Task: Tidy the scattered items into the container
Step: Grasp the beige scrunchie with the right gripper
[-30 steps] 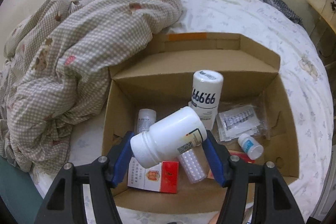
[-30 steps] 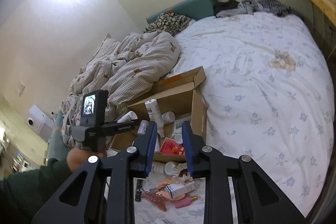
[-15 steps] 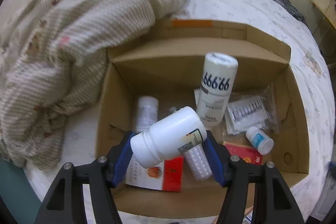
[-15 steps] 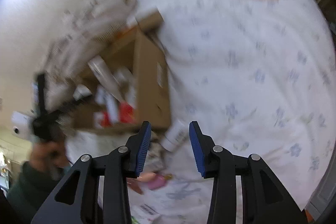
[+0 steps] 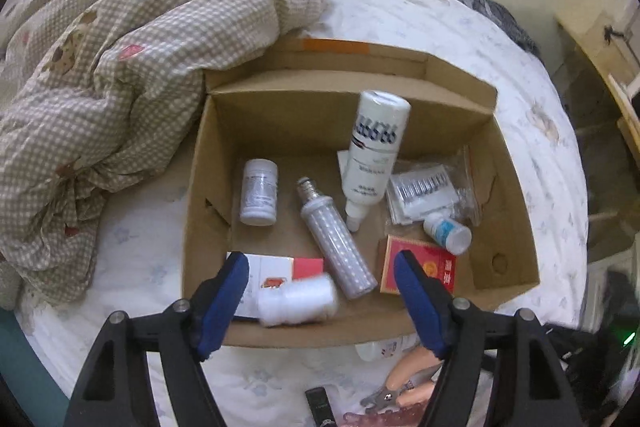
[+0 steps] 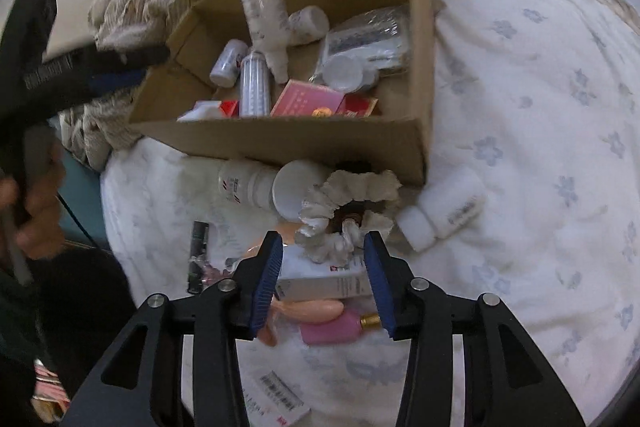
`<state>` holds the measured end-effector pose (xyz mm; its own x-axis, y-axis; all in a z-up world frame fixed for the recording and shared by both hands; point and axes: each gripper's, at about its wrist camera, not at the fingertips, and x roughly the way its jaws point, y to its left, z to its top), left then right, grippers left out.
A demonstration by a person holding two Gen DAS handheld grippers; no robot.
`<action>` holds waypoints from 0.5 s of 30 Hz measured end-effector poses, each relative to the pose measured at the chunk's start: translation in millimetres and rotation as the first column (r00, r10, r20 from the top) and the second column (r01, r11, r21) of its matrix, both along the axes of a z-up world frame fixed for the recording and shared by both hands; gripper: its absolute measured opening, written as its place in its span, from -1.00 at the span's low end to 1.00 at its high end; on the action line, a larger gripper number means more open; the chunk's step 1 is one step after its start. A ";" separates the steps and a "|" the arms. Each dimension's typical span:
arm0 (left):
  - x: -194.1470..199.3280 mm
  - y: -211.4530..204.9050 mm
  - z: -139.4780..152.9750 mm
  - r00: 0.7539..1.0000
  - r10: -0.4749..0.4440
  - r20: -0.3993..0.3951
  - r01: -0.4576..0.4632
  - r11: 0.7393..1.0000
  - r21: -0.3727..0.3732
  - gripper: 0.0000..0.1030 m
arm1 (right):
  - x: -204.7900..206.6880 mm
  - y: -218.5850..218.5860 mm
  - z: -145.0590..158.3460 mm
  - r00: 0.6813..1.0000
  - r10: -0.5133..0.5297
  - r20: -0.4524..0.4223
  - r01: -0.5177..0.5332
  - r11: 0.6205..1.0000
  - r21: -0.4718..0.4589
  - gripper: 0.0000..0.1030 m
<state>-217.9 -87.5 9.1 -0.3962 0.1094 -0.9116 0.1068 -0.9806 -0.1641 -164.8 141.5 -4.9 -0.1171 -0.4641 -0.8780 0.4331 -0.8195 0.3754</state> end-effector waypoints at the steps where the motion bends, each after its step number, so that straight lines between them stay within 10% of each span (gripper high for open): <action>1: -0.6 -3.9 1.1 1.000 0.014 0.002 -0.014 1.000 0.017 0.47 | 1.0 -3.1 -3.8 1.000 0.007 -0.017 -0.007 1.000 0.012 -0.10; 7: 23.7 -8.8 6.4 1.000 0.021 -0.006 -0.020 0.995 0.100 0.47 | 0.5 -6.9 -0.1 0.995 0.021 -0.102 -0.014 0.997 0.069 -0.64; 15: 84.4 -1.0 -0.6 0.999 -0.013 -0.043 0.021 0.980 0.198 0.47 | 17.1 4.6 40.3 0.990 0.006 -0.141 -0.008 1.000 -0.010 -0.73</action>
